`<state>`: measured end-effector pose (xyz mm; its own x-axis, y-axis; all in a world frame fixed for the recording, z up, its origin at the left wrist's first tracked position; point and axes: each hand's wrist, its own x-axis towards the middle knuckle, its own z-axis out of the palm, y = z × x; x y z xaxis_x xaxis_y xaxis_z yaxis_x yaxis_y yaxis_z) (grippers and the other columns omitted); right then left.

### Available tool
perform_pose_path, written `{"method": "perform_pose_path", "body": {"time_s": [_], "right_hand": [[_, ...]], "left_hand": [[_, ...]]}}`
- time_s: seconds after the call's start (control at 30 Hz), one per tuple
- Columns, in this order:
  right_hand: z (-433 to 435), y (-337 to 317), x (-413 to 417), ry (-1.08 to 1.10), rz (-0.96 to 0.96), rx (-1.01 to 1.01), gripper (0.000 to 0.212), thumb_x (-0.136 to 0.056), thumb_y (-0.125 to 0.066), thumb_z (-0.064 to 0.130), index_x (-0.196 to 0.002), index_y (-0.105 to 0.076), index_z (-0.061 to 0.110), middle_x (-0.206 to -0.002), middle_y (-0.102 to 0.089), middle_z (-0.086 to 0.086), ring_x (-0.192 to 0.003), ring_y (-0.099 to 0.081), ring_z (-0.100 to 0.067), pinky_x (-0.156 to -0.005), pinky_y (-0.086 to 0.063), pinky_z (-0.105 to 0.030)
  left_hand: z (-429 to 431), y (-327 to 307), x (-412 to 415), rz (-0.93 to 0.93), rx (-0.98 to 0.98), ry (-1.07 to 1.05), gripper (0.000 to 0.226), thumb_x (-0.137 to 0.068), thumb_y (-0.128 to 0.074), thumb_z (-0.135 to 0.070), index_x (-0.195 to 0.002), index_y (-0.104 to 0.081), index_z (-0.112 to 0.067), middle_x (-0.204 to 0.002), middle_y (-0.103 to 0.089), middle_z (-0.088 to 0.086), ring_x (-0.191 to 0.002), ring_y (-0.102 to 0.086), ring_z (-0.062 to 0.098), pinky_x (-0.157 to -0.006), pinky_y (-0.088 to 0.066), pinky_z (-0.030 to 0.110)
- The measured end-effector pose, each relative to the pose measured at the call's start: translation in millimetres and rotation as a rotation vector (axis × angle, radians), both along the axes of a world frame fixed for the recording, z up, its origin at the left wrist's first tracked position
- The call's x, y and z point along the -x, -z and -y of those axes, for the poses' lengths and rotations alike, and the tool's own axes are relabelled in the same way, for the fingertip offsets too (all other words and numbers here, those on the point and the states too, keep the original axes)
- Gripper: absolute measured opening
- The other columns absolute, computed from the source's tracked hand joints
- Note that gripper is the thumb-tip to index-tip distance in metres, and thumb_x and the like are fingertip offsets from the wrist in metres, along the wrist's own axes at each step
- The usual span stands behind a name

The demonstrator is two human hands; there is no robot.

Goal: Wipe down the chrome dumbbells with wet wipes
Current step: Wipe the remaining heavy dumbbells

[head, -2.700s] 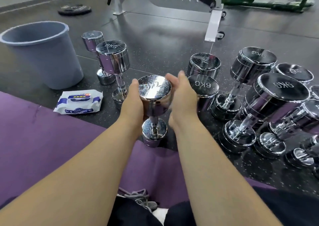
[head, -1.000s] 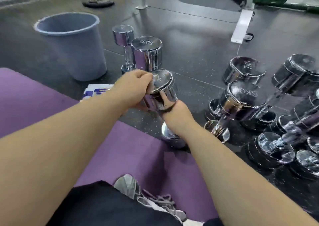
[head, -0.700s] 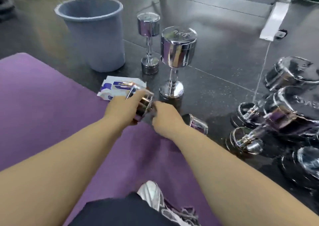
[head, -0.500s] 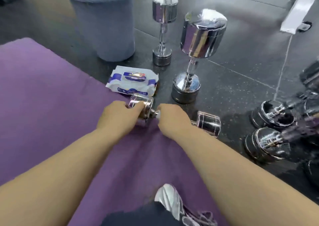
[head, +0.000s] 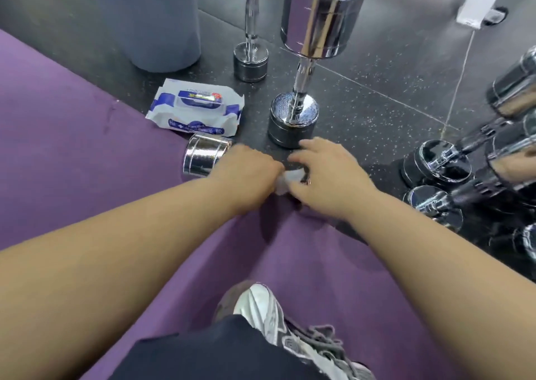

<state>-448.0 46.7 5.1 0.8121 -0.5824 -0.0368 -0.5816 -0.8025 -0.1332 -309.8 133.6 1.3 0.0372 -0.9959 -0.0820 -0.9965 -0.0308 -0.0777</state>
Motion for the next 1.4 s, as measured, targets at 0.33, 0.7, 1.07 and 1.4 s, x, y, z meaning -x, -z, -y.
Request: {"method": "perform_pose_path", "body": {"time_s": [0.33, 0.7, 1.07, 1.4], "right_hand": [[5.2, 15.1, 14.0, 0.433, 0.374, -0.333, 0.038, -0.1, -0.035, 0.024, -0.097, -0.07, 0.009, -0.104, -0.065, -0.01, -0.099, -0.055, -0.031, -0.083, -0.043, -0.038], [6.9, 17.0, 11.1, 0.462, 0.367, -0.342, 0.04, -0.099, -0.033, 0.024, -0.059, -0.038, 0.021, -0.082, -0.051, -0.006, -0.08, -0.045, -0.029, -0.067, -0.029, -0.035], [12.1, 15.7, 10.5, 0.474, 0.374, -0.4, 0.039, -0.098, -0.034, 0.025, -0.06, -0.041, 0.02, -0.082, -0.056, -0.008, -0.081, -0.049, -0.029, -0.067, -0.034, -0.035], [20.0, 6.1, 6.7, 0.496, 0.334, -0.421, 0.038, -0.096, -0.036, 0.024, -0.06, -0.047, 0.019, -0.079, -0.058, -0.006, -0.08, -0.05, -0.03, -0.066, -0.034, -0.033]], "left_hand": [[27.1, 9.2, 22.9, -0.238, -0.182, -0.044, 0.019, -0.087, -0.062, -0.021, -0.103, -0.053, -0.019, -0.109, -0.065, 0.004, -0.105, -0.061, 0.03, -0.078, -0.043, 0.036], [27.0, -9.4, 7.6, 0.298, -0.483, -0.003, 0.03, -0.097, -0.047, -0.022, -0.122, -0.038, -0.01, -0.125, -0.057, 0.009, -0.117, -0.056, 0.032, -0.102, -0.035, 0.044], [17.1, -24.9, -19.5, 0.545, -0.49, 0.209, 0.016, -0.094, -0.045, -0.02, -0.109, -0.041, -0.022, -0.114, -0.06, -0.008, -0.116, -0.054, 0.02, -0.11, -0.025, 0.047], [30.5, -27.6, 4.6, -0.412, -0.126, -0.134, 0.023, -0.093, -0.045, -0.012, -0.093, -0.068, -0.015, -0.086, -0.069, 0.005, -0.087, -0.061, 0.024, -0.07, -0.044, 0.031]]}}
